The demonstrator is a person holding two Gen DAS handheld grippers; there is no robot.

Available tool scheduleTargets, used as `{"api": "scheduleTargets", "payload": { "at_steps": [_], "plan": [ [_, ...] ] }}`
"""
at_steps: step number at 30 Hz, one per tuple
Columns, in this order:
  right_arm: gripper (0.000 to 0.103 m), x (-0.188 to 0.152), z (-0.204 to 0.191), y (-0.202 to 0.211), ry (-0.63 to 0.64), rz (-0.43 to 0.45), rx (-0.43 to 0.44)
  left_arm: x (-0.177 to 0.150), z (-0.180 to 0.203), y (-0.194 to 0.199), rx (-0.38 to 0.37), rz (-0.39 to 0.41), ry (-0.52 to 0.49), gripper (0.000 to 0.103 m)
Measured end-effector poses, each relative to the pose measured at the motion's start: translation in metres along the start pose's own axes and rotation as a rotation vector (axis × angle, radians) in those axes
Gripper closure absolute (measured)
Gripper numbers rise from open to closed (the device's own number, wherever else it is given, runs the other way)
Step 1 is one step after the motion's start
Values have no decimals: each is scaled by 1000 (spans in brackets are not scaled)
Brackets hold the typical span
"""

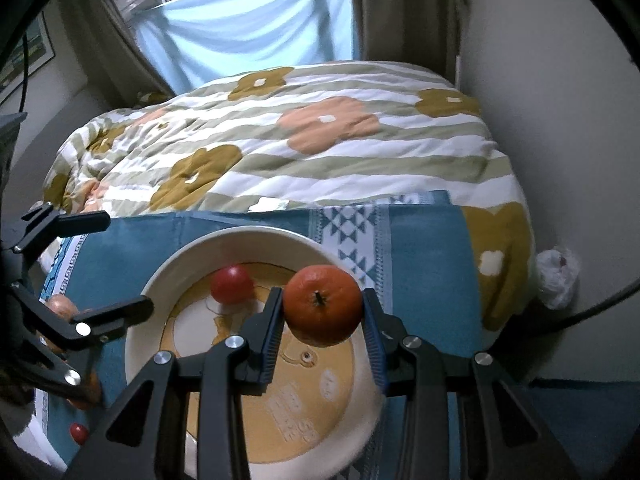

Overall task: Organize fruits
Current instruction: 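Lower the tangerine onto the duck plate and open the right tool, then lift both tools away from the plate back over the fruit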

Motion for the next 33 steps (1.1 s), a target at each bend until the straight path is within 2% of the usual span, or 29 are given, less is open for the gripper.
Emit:
{"api": "scheduleTargets", "payload": {
  "at_steps": [8,10,11,12,13,14,23,33],
  "plan": [
    [68,-5,-17,-20,53,-25,41,-6,-25,15,61,4,52,0],
    [65,-6,-19,-21,56,-30,53,-6,-30,20,70,8,70,0],
    [50,-5,-19,-20,58,-24,53,-7,-31,22,74,11,77,0],
    [30,-3,-20,-18,58,-13,56,-7,-33,25,78,12,85,0],
    [18,-2,-20,-17,57,-8,62,-8,-34,26,83,13,90,0],
    [2,-2,-20,-16,51,-4,71,-9,-35,28,88,14,96,0],
    [0,4,-26,8,84,33,86,-9,-45,58,140,41,139,0],
    [0,21,-39,65,155,85,93,-3,-58,131,246,125,197,0]
  ]
}}
Point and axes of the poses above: each gripper's, at about its wrist camera, not at the fingertips, and y roughly against the way its jaws point, z to its right, x to its top, the point moved 10 cm from there along -y, roughly the way its jaws point, and after that the axes turned 15 degrees about z, right-handed, at the moved point
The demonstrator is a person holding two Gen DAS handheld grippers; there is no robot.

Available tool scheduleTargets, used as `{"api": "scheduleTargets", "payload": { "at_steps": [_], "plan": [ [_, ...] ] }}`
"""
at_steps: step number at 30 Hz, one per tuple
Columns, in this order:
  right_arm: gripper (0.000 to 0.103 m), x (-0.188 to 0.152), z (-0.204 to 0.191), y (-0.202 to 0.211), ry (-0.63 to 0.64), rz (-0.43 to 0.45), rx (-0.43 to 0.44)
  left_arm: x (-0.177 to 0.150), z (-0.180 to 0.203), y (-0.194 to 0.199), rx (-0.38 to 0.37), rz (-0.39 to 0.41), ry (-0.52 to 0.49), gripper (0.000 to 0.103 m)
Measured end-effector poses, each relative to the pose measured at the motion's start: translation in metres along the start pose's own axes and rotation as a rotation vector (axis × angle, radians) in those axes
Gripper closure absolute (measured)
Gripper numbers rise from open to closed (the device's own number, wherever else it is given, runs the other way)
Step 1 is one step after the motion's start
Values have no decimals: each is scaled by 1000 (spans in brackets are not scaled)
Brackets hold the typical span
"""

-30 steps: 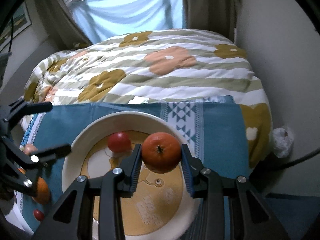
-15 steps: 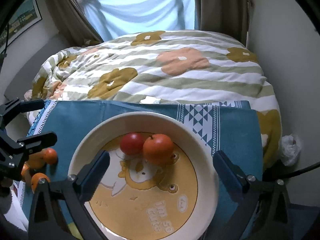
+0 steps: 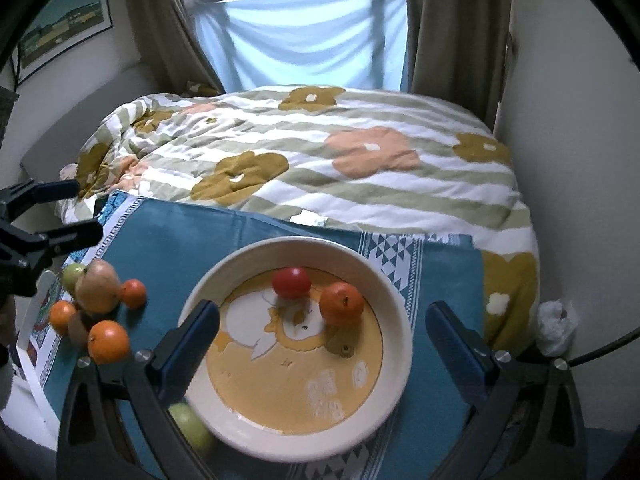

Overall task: Organize fruits
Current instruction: 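Lift both tools away from the plate back over the fruit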

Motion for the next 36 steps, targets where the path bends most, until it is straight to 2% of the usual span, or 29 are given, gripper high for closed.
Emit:
{"api": "scheduleTargets", "payload": {
  "at_steps": [6,11,15,21,29,36],
  "plan": [
    [0,8,-9,39,3,21,21,-3,-15,55,75,50,40,0],
    [0,8,-21,68,11,35,30,-18,-31,104,143,79,89,0],
    [0,1,-31,85,15,28,43,-41,-41,144,203,91,120,0],
    [0,-16,-49,101,33,19,39,-79,-51,181,259,80,177,0],
    [0,-47,-69,102,-12,-6,35,-128,-56,186,268,44,235,0],
    [0,-78,-80,88,-31,-42,-5,-164,-43,164,210,6,184,0]
  ]
}}
Point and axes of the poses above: each gripper's, at about its wrist camera, not at the fingertips, and y roughly against the way its jaws point, z to its right, x to its top, the point moved 10 cm from there along -y, roughly the way its jaws point, and after that the axes turned 15 degrees about z, right-handed, at the moved point
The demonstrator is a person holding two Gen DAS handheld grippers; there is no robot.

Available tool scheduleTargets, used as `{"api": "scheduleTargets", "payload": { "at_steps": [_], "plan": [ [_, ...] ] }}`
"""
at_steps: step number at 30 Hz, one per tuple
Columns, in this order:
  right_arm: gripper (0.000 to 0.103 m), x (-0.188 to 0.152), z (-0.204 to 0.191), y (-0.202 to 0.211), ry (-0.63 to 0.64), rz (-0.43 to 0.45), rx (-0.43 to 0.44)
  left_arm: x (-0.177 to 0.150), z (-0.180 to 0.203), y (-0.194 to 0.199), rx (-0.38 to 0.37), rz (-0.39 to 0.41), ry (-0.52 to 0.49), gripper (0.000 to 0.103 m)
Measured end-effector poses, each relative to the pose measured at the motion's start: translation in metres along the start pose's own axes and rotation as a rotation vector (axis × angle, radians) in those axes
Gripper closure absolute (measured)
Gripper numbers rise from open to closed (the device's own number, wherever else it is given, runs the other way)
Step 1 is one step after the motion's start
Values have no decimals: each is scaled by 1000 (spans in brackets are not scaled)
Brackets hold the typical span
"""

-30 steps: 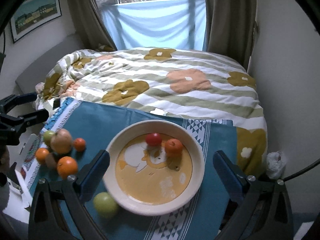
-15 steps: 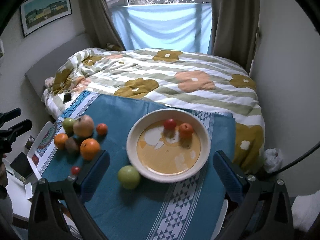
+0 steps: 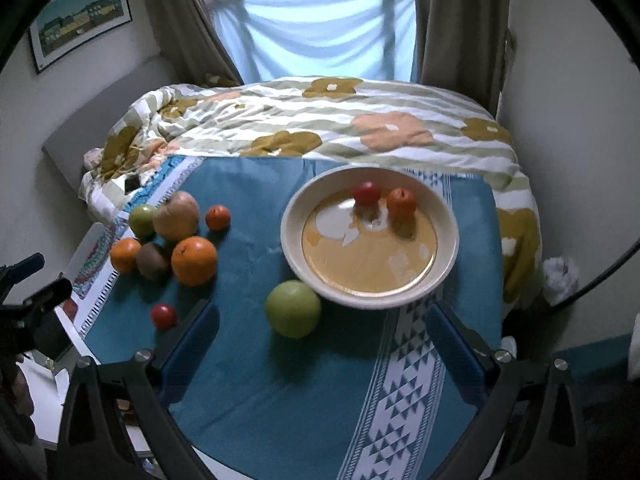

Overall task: Organize fruits
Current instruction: 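Lift both tools away from the plate back over the fruit, then grasp another red cherry tomato with the left tool while the right tool grasps the green pomelo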

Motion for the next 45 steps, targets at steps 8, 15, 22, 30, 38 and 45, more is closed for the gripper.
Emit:
{"api": "scheduleTargets", "payload": {
  "at_steps": [8,15,22,30,38,45],
  "plan": [
    [0,-42,-2,-22,-53,-60,-56,-42,22,-37,-94,-62,-54,0],
    [0,-64,-2,-34,-84,-78,-92,-66,39,-64,-144,-96,-104,14],
    [0,-68,-4,-44,-101,-79,-105,-73,54,-82,-180,-110,-141,36],
    [0,-65,-10,-57,-100,-75,-101,-81,60,-91,-194,-142,-150,58],
    [9,-60,-15,-74,-93,-86,-77,-85,57,-91,-187,-155,-135,66],
    [28,-61,-20,-91,-95,-120,-35,-86,45,-90,-150,-170,-82,67]
  ]
}}
Point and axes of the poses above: each gripper's, at about its wrist camera, not at the fingertips, and y roughly against the way its jaws point, z to its right, x to its top, the point moved 10 cm from there along -y, roughly the way its jaws point, and after that the axes turned 15 degrees about z, right-handed, at the moved point
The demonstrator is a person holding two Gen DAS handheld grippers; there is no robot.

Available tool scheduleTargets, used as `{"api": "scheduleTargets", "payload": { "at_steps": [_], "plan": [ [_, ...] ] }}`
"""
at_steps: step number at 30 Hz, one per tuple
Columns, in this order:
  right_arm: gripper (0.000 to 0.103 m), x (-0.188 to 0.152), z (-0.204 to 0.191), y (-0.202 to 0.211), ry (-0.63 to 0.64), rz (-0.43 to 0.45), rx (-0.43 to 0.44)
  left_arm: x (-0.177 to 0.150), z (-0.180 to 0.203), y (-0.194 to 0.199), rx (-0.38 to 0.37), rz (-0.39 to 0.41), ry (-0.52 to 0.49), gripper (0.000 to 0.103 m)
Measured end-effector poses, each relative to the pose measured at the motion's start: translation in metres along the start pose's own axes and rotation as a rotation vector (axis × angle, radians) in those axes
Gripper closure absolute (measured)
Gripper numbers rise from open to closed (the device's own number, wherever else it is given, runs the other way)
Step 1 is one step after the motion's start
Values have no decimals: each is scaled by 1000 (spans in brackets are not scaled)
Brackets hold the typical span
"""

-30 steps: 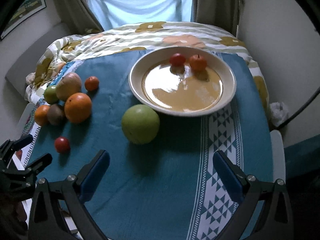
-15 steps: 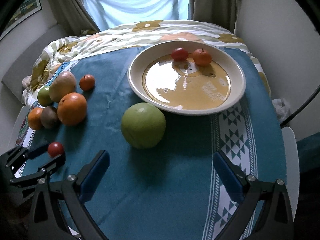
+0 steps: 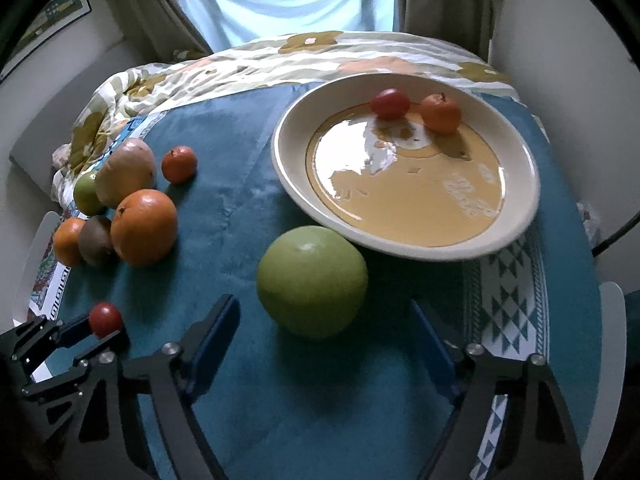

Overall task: Organize fruits
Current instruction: 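Grasp another red cherry tomato with the left tool while the right tool grasps the green pomelo, then carry both fruits to the duck plate while the left tool releases the tomato onto it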

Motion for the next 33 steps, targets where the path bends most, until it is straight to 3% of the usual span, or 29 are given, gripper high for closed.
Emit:
{"api": "scheduleTargets", "payload": {
  "at_steps": [10,15,26,33],
  "plan": [
    [30,2,-5,-7,2,-29,15,-2,-15,5,58,0,50,67],
    [54,3,-6,-13,27,-48,13,-1,-20,9,78,6,72,67],
    [54,6,-20,6,47,-47,86,16,-18,30,114,36,97,67],
    [54,24,-21,34,57,-10,126,49,-10,61,135,90,106,67]
  ]
}}
Point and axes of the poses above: each gripper's, at about its wrist camera, not at the fingertips, and y roughly against the way its jaws point, z to its right, x to its top, the point moved 10 cm from there along -y, roughly the way its jaws point, and after that the axes turned 15 degrees about z, right-handed, at the moved point
